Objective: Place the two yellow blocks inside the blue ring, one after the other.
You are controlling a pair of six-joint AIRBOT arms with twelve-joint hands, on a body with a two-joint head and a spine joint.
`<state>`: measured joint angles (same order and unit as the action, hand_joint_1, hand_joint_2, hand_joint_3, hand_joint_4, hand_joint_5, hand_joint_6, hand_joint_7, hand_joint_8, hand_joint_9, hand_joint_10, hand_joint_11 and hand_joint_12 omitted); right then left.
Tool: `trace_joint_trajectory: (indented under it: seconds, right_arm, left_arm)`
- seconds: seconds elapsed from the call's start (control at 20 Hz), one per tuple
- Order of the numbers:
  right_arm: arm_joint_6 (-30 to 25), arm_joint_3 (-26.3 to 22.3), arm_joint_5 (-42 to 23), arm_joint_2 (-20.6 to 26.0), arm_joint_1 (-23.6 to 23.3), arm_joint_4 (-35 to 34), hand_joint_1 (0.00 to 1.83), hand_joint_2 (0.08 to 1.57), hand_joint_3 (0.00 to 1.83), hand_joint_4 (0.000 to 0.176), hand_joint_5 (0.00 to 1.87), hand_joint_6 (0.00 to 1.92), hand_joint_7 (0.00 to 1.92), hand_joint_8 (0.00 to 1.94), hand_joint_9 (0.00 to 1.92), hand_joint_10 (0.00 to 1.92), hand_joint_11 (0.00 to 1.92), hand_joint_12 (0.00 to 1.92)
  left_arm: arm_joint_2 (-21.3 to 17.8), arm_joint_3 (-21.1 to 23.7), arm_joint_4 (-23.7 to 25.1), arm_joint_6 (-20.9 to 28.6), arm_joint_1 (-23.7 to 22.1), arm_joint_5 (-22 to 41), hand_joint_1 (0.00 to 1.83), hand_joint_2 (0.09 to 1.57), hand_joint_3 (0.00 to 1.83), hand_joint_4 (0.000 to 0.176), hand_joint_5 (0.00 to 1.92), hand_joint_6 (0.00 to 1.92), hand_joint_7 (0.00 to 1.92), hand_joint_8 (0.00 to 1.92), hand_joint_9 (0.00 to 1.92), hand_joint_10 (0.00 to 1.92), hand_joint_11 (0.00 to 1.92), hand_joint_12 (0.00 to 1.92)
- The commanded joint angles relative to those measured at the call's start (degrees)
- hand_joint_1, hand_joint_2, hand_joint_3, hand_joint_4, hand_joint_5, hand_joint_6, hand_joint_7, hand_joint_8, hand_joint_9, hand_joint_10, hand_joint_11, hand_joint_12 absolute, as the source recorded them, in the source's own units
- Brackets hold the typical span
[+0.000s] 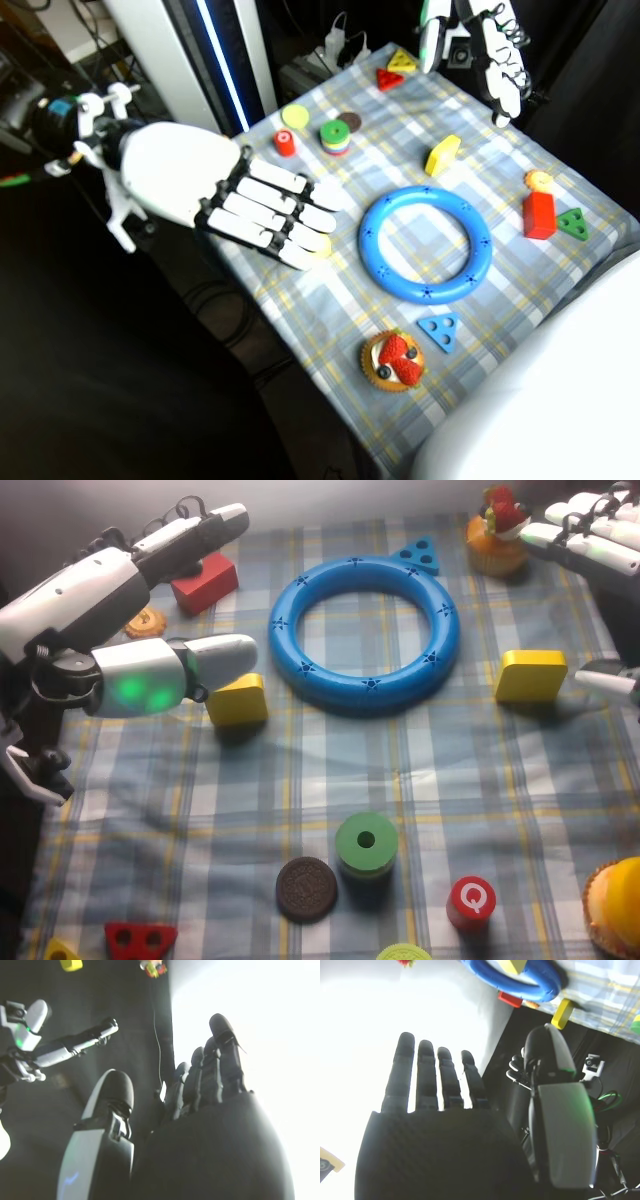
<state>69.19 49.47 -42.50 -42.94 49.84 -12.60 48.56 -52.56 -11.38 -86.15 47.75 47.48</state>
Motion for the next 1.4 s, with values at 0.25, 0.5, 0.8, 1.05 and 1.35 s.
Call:
trace_joint_trajectory:
  seconds: [0.25, 0.5, 0.8, 1.05, 1.35]
  right_arm:
    - [0.49, 0.84, -6.68, -0.96, -0.59, -1.02, 0.55, 1.23, 0.01, 0.0, 0.0, 0.0, 0.0, 0.0, 0.0, 0.0, 0.0, 0.0]
    - [0.49, 0.88, -6.92, -1.2, -0.59, -1.98, 0.47, 1.26, 0.01, 0.0, 0.0, 0.0, 0.0, 0.0, 0.0, 0.0, 0.0, 0.0]
    - [0.48, 0.54, -8.15, -1.19, -0.08, -3.32, 0.52, 1.26, 0.0, 0.0, 0.0, 0.0, 0.0, 0.0, 0.0, 0.0, 0.0, 0.0]
    - [0.48, 0.5, -8.23, -1.18, 0.09, -3.6, 0.46, 1.28, 0.01, 0.0, 0.0, 0.0, 0.0, 0.0, 0.0, 0.0, 0.0, 0.0]
    - [0.48, 0.49, -8.5, -1.13, 0.48, -3.92, 0.46, 1.27, 0.0, 0.023, 0.0, 0.0, 0.0, 0.0, 0.0, 0.0, 0.0, 0.0]
  left_arm:
    - [1.99, -1.5, -0.97, -1.68, -1.53, 2.75, 0.79, 1.08, 0.0, 0.052, 0.02, 0.01, 0.0, 0.0, 0.0, 0.0, 0.0, 0.0]
    - [4.3, -3.8, -6.41, -6.63, -2.27, -2.35, 1.07, 1.05, 0.0, 0.038, 0.18, 0.01, 0.21, 0.01, 0.12, 0.03, 0.0, 0.0]
    - [7.92, -6.81, -14.46, -16.27, -3.13, -8.32, 1.01, 1.08, 0.0, 0.028, 0.37, 0.02, 0.43, 0.02, 0.31, 0.02, 0.0, 0.79]
    - [10.53, -9.23, -17.76, -19.52, -3.91, -11.43, 1.22, 1.16, 0.0, 0.0, 0.92, 0.84, 0.91, 1.3, 0.73, 1.5, 0.38, 1.91]
    - [10.91, -9.63, -15.95, -20.9, -8.4, -10.35, 1.16, 1.16, 0.0, 0.0, 0.9, 1.06, 0.78, 1.74, 0.88, 1.91, 1.0, 1.92]
